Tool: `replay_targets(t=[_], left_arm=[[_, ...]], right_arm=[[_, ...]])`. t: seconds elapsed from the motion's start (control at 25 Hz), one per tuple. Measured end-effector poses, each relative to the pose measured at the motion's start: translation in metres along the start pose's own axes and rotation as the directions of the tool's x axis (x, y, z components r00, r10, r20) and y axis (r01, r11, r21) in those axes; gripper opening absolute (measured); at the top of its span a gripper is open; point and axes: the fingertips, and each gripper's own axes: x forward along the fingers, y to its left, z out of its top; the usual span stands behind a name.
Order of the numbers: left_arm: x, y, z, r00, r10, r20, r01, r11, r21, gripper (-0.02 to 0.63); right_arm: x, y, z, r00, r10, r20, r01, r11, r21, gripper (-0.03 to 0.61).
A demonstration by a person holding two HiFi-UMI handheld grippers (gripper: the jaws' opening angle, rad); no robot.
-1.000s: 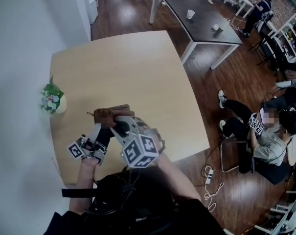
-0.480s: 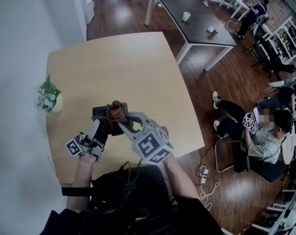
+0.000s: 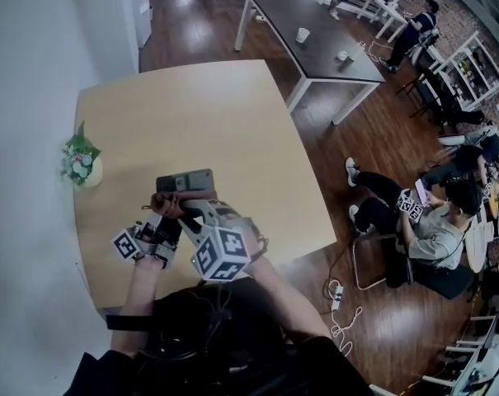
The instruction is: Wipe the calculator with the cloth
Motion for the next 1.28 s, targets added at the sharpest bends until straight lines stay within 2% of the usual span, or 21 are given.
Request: replay_targets(t=[0.08,0.16,0.24,0.32,0.4,0.48,0.56,0.6,0.68,0.8,0.92,1.0,1.04,1.08,1.16,1.2,1.24,1.28], left_arm=[[-0.004,0.0,0.004,1.0,-0.007,0.022,0.007,1.0,-0.008,0.075],[-0.005,0.0,0.004,0.999,-0.016,0.028,0.017,1.0,-0.02,0.075],[-0.007,-0.002,0.004,0.999,-0.033,0.034,0.034,0.999,-0.042,0.075],[-0.008,-0.005,0.001,0.999,-0.04,0.016,0.04,0.998,-0.045,0.074],[-0.009,-0.007,-0.005,0.999,-0.039,-0.014,0.039,0.998,-0.04,0.074],[-0.012,-0.009,-0.011,0.999,-0.039,-0.032,0.038,0.998,-0.041,0.074],[-0.016,-0.012,-0.021,0.998,-0.033,-0.047,0.031,0.999,-0.035,0.074],[-0.017,-0.013,-0.026,0.998,-0.027,-0.054,0.025,0.999,-0.03,0.074],[-0.018,-0.013,-0.034,0.998,-0.015,-0.061,0.014,1.0,-0.022,0.074],[-0.018,-0.006,-0.044,0.999,0.018,-0.045,-0.019,1.0,-0.02,0.074],[-0.021,0.007,-0.035,0.997,0.075,0.032,-0.074,0.997,-0.032,0.075],[-0.023,0.02,-0.03,0.989,0.119,0.088,-0.115,0.992,-0.05,0.078],[-0.025,0.027,-0.03,0.985,0.143,0.1,-0.139,0.989,-0.053,0.08],[-0.027,0.034,-0.031,0.98,0.165,0.107,-0.16,0.986,-0.056,0.08],[-0.031,0.044,-0.033,0.975,0.193,0.113,-0.186,0.98,-0.068,0.08],[-0.032,0.05,-0.037,0.973,0.209,0.101,-0.203,0.977,-0.069,0.075],[-0.031,0.059,-0.044,0.97,0.233,0.073,-0.229,0.971,-0.064,0.075],[-0.03,0.07,-0.052,0.963,0.266,0.032,-0.264,0.963,-0.054,0.075]], right_arm=[[-0.001,0.025,-0.006,0.999,0.045,-0.019,-0.044,0.998,0.033,0.067],[-0.005,0.053,-0.019,0.991,0.125,-0.035,-0.12,0.986,0.115,0.067],[-0.013,0.076,-0.032,0.978,0.209,-0.027,-0.197,0.952,0.234,0.067],[-0.027,0.077,-0.04,0.977,0.213,-0.002,-0.199,0.919,0.34,0.067],[-0.045,0.051,-0.035,0.991,0.131,0.036,-0.134,0.907,0.4,0.067],[-0.065,0.005,-0.021,0.998,-0.027,0.056,0.003,0.918,0.397,0.067],[-0.08,-0.042,-0.005,0.978,-0.199,0.058,0.17,0.929,0.329,0.067],[-0.082,-0.058,0.002,0.966,-0.252,0.062,0.225,0.932,0.284,0.067],[-0.072,-0.069,0.01,0.963,-0.262,0.057,0.246,0.948,0.2,0.067],[-0.038,-0.037,-0.002,0.991,-0.136,-0.008,0.136,0.989,0.057,0.067],[-0.015,0.015,-0.018,0.998,-0.014,-0.054,0.011,0.998,-0.054,0.067],[-0.012,0.045,-0.037,0.995,0.069,-0.069,-0.073,0.996,-0.051,0.067],[-0.013,0.061,-0.047,0.988,0.134,-0.071,-0.135,0.991,-0.014,0.067],[-0.014,0.078,-0.057,0.973,0.223,-0.062,-0.22,0.974,0.047,0.067],[-0.021,0.108,-0.077,0.919,0.395,0.007,-0.389,0.899,0.2,0.067],[-0.026,0.111,-0.089,0.9,0.433,0.052,-0.43,0.86,0.274,0.067],[-0.032,0.104,-0.105,0.898,0.431,0.091,-0.434,0.832,0.345,0.067],[-0.037,0.087,-0.124,0.91,0.396,0.12,-0.408,0.813,0.416,0.067]])
